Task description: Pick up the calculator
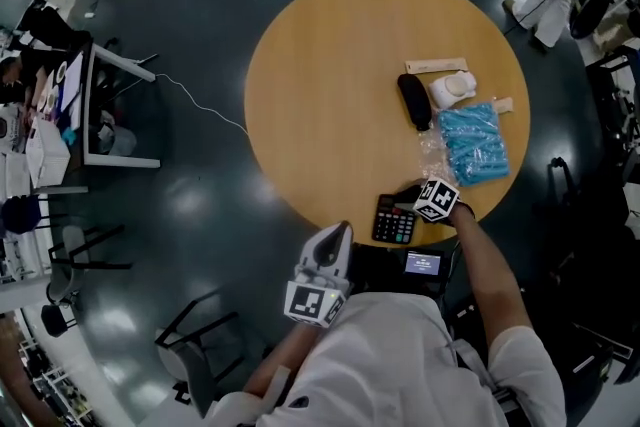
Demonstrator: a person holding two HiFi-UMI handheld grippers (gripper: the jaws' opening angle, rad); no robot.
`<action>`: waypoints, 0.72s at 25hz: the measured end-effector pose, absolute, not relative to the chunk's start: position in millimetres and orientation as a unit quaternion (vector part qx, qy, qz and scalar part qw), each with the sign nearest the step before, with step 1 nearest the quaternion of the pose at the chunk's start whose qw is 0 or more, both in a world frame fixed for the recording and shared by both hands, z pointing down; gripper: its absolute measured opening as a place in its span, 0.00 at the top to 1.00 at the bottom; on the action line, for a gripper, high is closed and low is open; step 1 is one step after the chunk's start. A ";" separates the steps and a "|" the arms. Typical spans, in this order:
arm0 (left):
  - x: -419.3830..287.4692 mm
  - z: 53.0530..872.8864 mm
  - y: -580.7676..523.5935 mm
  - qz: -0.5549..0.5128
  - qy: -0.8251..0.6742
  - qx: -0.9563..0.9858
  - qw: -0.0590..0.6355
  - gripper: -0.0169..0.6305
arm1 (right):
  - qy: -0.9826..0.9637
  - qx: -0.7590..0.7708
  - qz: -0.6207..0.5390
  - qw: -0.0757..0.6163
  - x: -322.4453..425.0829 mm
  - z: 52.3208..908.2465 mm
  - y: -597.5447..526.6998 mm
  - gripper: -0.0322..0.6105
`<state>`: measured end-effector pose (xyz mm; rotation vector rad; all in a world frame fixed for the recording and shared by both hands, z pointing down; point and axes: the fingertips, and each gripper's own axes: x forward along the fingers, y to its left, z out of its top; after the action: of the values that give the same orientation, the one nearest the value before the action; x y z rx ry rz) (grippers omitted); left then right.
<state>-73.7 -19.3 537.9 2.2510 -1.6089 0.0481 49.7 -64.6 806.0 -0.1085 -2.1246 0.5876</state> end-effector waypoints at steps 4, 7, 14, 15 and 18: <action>-73.6 537.2 -23.8 0.015 -0.572 0.799 0.185 0.96 | -0.861 -0.048 0.243 0.443 47.9 796.3 -61.0 0.82; -71.3 533.9 -25.5 0.014 -0.568 0.803 0.178 0.96 | -0.881 -0.012 0.224 0.416 48.6 774.5 -57.3 0.85; -69.0 515.6 -26.5 0.008 -0.564 0.813 0.143 0.96 | -0.919 0.203 0.107 0.322 69.8 672.5 -57.4 0.87; -67.8 511.8 -28.4 0.007 -0.563 0.815 0.136 0.96 | -0.921 0.237 0.094 0.294 73.5 650.9 -58.8 0.87; -60.1 506.0 -34.4 -0.005 -0.562 0.818 0.124 0.96 | -0.923 0.316 0.078 0.207 86.2 589.4 -54.9 0.87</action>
<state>-60.1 -34.4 506.0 2.3845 -1.6389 -0.0145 86.2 -54.9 589.4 0.8799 -2.5704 0.2167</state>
